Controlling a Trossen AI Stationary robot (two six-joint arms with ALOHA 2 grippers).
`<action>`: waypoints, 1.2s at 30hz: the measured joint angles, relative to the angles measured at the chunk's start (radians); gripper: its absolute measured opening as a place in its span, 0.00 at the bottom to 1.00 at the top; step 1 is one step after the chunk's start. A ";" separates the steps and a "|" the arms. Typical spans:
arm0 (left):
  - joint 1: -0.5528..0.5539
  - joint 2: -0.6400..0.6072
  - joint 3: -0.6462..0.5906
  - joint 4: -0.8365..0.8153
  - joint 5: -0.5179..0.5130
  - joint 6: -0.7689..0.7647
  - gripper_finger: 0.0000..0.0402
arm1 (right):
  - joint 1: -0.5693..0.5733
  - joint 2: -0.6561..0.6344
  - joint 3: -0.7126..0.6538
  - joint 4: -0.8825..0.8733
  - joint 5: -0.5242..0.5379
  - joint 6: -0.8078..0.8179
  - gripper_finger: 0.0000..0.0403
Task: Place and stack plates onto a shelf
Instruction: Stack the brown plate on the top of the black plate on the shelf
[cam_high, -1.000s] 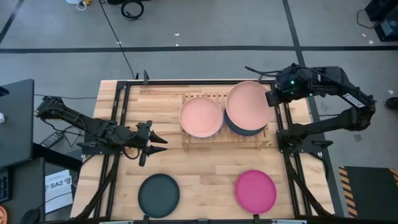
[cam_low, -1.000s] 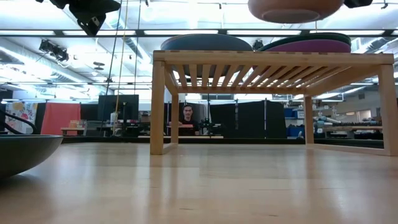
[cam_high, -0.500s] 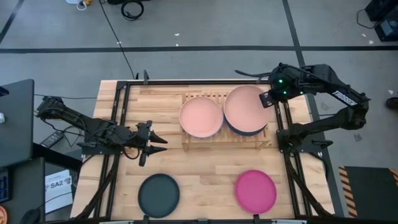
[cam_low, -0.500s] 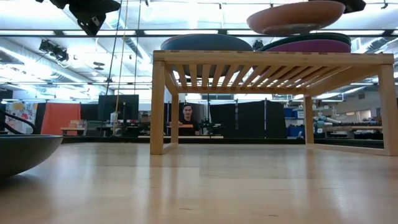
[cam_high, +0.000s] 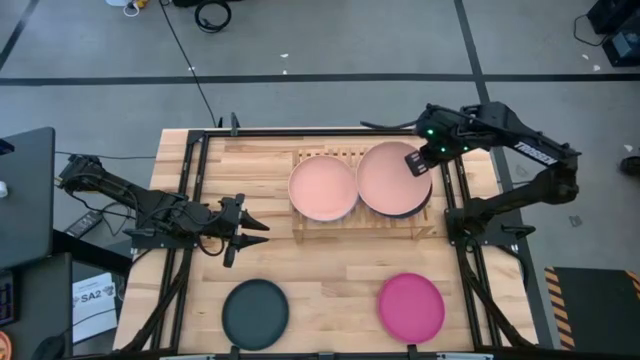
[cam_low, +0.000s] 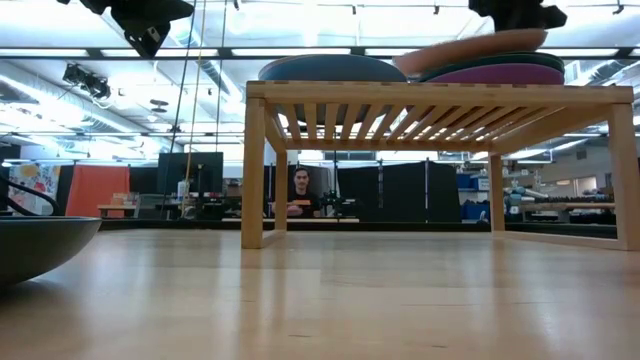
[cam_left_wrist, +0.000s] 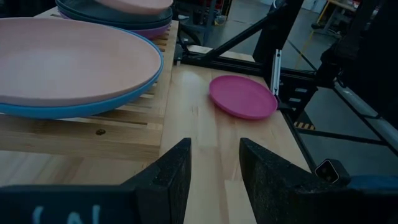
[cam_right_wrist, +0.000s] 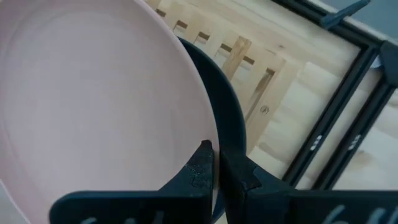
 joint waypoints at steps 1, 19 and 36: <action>0.000 0.000 0.000 0.000 0.000 0.000 0.35 | 0.000 0.008 0.000 0.000 0.006 -0.009 0.04; 0.000 0.000 0.000 0.000 0.000 -0.002 0.35 | -0.059 0.031 0.000 0.000 0.002 -0.142 0.08; 0.000 0.000 0.000 -0.001 0.000 -0.002 0.35 | -0.059 0.031 0.000 0.000 0.003 -0.210 0.09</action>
